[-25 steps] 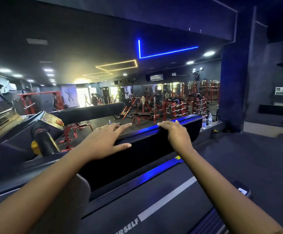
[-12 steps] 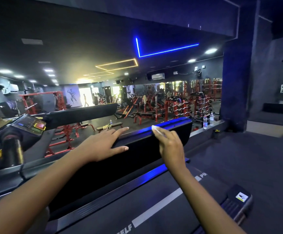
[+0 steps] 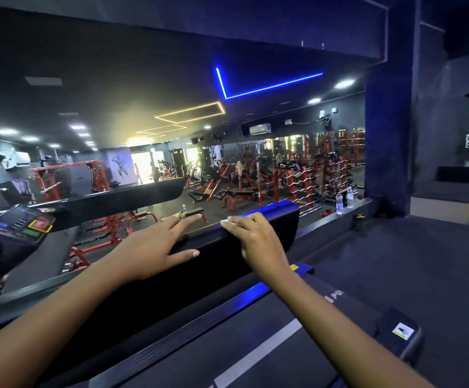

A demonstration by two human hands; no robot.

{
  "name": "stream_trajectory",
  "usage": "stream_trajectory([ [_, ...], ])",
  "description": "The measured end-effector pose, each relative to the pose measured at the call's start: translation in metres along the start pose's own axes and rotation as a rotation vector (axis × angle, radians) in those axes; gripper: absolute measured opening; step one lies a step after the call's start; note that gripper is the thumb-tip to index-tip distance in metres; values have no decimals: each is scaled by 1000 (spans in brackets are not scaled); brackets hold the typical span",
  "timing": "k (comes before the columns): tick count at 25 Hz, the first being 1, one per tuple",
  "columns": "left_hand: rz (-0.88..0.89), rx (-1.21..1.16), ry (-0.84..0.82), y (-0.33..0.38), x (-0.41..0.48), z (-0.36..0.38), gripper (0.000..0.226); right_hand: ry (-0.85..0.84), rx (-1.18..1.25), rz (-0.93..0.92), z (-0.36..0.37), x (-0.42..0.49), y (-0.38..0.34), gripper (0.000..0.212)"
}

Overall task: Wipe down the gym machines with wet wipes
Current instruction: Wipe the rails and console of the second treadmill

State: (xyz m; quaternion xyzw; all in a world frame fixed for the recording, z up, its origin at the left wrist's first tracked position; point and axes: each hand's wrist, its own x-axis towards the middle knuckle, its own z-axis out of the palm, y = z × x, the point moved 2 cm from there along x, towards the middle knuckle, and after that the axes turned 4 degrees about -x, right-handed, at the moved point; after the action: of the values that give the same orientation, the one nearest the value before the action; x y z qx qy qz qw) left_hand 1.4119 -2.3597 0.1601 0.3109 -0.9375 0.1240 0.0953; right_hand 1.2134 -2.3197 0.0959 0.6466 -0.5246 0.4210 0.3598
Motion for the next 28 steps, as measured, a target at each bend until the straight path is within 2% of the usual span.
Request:
stream_trajectory([
  [3,2,41,-10,23,39,5,73,-99,-95,99,-6,10,39,39],
  [7,37,93,-26,48,87,18,71,-277,-163,243,-10,14,98,37],
  [9,23,68,-59,57,105,24,71,-313,-192,306,-8,14,127,37],
  [11,14,39,-89,66,119,29,71,-244,-169,374,-10,12,141,33],
  [12,17,33,-91,69,124,32,71,-160,-145,343,-9,9,138,32],
  [14,28,37,-69,71,131,35,71,9,-107,179,-5,-3,115,32],
  [16,40,54,-68,71,137,37,72,89,-96,70,-1,-11,100,32],
  [19,84,68,-77,72,139,40,72,98,-59,191,4,-6,127,38],
  [21,96,38,-71,72,138,41,70,40,54,372,6,-5,153,42],
  [23,104,0,-55,72,137,43,70,-14,309,638,5,-11,165,45],
  [25,111,-25,-37,72,137,44,70,94,541,795,5,-25,156,46],
  [28,109,-38,-44,71,137,44,74,351,832,900,17,-53,132,42],
])
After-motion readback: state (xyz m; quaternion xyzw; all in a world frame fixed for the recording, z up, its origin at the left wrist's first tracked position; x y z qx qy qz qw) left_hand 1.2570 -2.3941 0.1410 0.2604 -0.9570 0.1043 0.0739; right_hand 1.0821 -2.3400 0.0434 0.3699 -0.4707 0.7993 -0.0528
